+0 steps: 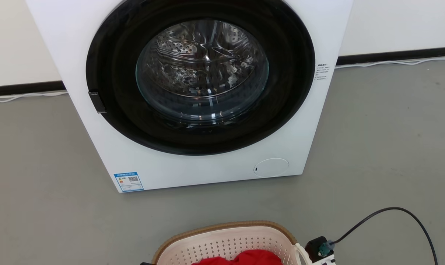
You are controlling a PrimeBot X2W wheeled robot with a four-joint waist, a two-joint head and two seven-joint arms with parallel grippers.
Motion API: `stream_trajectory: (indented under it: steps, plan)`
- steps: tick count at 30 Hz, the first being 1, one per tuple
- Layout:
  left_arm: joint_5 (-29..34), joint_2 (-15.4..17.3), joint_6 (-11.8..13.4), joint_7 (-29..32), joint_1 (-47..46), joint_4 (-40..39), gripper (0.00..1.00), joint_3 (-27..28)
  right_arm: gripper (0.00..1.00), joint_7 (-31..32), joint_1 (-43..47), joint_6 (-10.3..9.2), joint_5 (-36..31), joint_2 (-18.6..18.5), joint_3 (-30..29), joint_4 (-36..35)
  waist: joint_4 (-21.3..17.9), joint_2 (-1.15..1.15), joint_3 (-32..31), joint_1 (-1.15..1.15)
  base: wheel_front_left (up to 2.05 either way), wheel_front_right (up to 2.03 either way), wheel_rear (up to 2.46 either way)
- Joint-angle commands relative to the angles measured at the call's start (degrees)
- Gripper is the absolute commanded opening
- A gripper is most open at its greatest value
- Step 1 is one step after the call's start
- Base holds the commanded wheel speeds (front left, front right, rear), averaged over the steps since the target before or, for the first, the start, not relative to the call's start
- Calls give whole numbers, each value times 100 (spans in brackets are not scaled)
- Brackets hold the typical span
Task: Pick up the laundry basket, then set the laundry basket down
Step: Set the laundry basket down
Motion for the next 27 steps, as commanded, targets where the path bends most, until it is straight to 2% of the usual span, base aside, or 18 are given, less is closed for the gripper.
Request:
stream_trajectory:
  steps: [1, 10, 16, 17, 27]
  plan:
    - [15, -125, -28, -128, -347, -157, 0, -15, 0, -118, -87, 154, 10, 290, 149, -260, -2, 0, 27, 0, 0, 0, 0]
    - [26, -125, 93, -521, -789, -45, 0, -85, 0, -705, -356, 154, -73, 290, -138, -215, 11, 0, 555, 0, 0, 0, 0]
    - [96, -30, 137, -841, -1468, 17, 0, -53, 0, -1330, -839, 154, -294, 290, -426, -231, 89, 0, 1499, 0, 0, 0, 0]
    - [96, -30, 137, -841, -1468, 17, 0, -53, 0, -1330, -839, 154, -294, 290, -426, -231, 89, 0, 1499, 0, 0, 0, 0]
    - [203, 102, 112, -1194, -2745, -99, 0, 75, 0, -2240, -1919, 154, -1082, 290, -1221, 83, 357, 0, 3436, 0, 0, 0, 0]
